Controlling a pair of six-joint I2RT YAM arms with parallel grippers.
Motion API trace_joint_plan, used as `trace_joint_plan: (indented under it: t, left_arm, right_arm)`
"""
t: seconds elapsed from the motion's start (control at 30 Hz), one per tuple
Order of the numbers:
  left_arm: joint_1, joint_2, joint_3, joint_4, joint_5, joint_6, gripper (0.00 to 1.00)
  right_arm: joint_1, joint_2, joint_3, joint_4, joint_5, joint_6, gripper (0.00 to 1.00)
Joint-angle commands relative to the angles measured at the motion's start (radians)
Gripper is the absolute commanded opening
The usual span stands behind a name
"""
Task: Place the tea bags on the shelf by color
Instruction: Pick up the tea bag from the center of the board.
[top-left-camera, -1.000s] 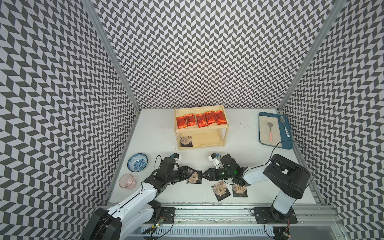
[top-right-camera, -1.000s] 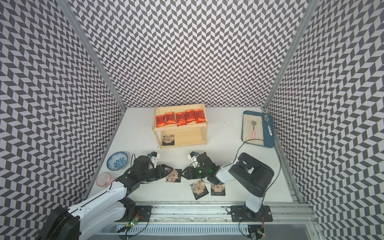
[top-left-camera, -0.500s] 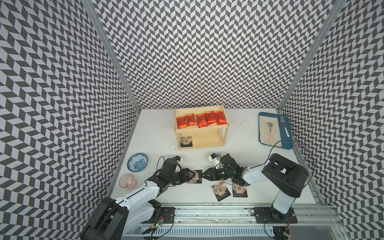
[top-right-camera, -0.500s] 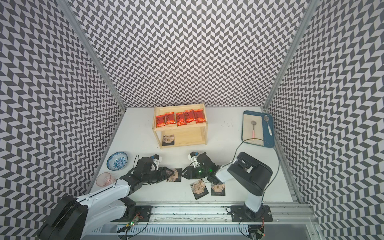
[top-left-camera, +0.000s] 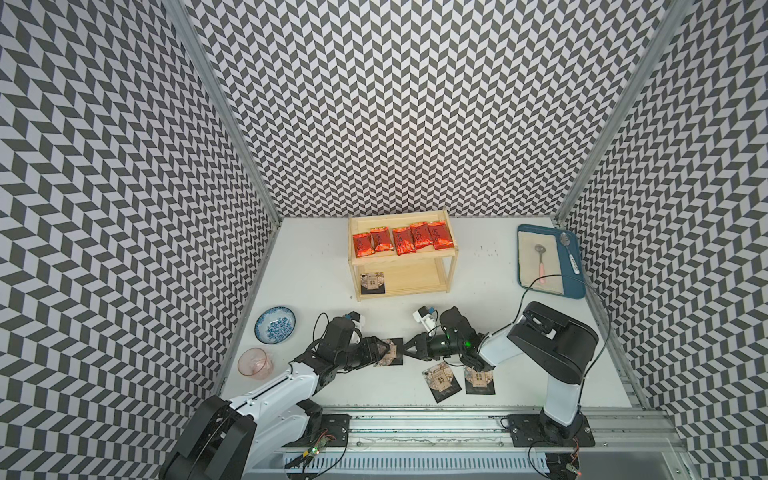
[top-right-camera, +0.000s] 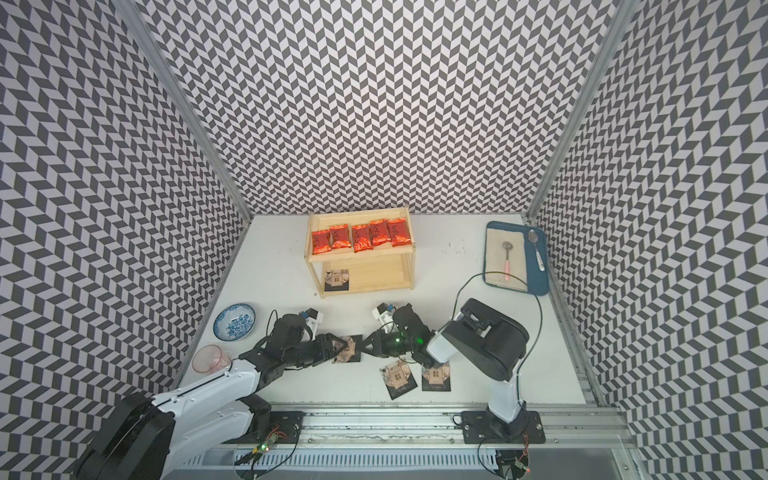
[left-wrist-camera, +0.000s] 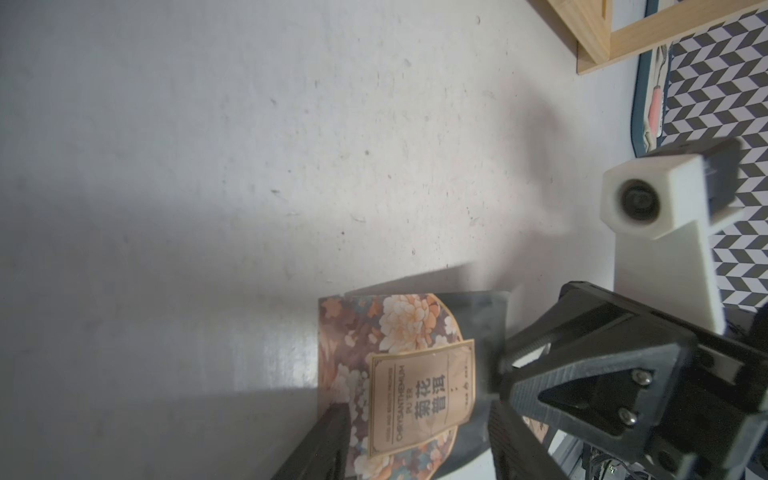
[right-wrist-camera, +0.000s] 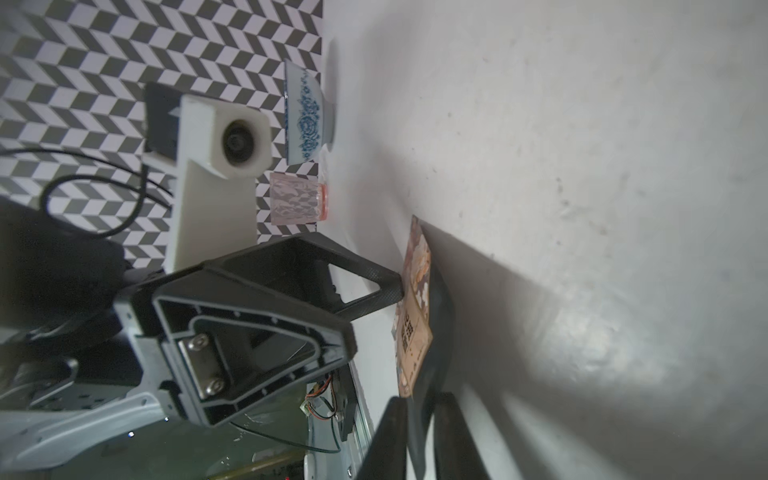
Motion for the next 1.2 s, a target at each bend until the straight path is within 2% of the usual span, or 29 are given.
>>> trace_joint_plan:
  t: [0.0,0.03,0.23,0.33,0.5,0.63,0.77,0.87,1.07,1.17]
  left_arm:
    - [0.013,-0.018,0.028,-0.043,-0.03,0.018,0.59]
    - [0.019,-0.021,0.041,-0.05,-0.03,0.02,0.59]
    - [0.101,-0.056,0.149,-0.113,0.007,0.039,0.62]
    - [0.157,-0.068,0.19,-0.133,0.056,0.056,0.63]
    - [0.212,-0.079,0.206,-0.101,0.184,0.078,0.68]
    - [0.231,-0.105,0.162,0.028,0.314,0.021,0.74]
    - [0.231,-0.13,0.097,0.254,0.439,-0.076,0.79]
    - [0.229,-0.135,0.067,0.357,0.488,-0.121,0.79]
    - [0.219,-0.127,0.049,0.423,0.515,-0.148,0.77]
    - [0.21,-0.131,0.056,0.428,0.516,-0.148,0.74]
  right_arm:
    - [-0.011,0.002,-0.027,0.137,-0.027,0.034,0.03]
    - [-0.014,0.0,-0.037,0.156,-0.028,0.04,0.0]
    - [-0.037,-0.05,-0.106,0.243,-0.011,0.06,0.0]
    - [-0.055,-0.072,-0.153,0.345,-0.005,0.101,0.0]
    - [-0.103,-0.091,-0.253,0.674,-0.03,0.225,0.0]
    - [-0.126,-0.097,-0.281,0.783,-0.057,0.27,0.0]
    - [-0.129,-0.126,-0.27,0.762,-0.071,0.268,0.0]
    - [-0.129,-0.152,-0.253,0.73,-0.083,0.26,0.0]
    - [-0.127,-0.191,-0.213,0.657,-0.101,0.245,0.0]
    - [-0.125,-0.192,-0.194,0.635,-0.107,0.243,0.0]
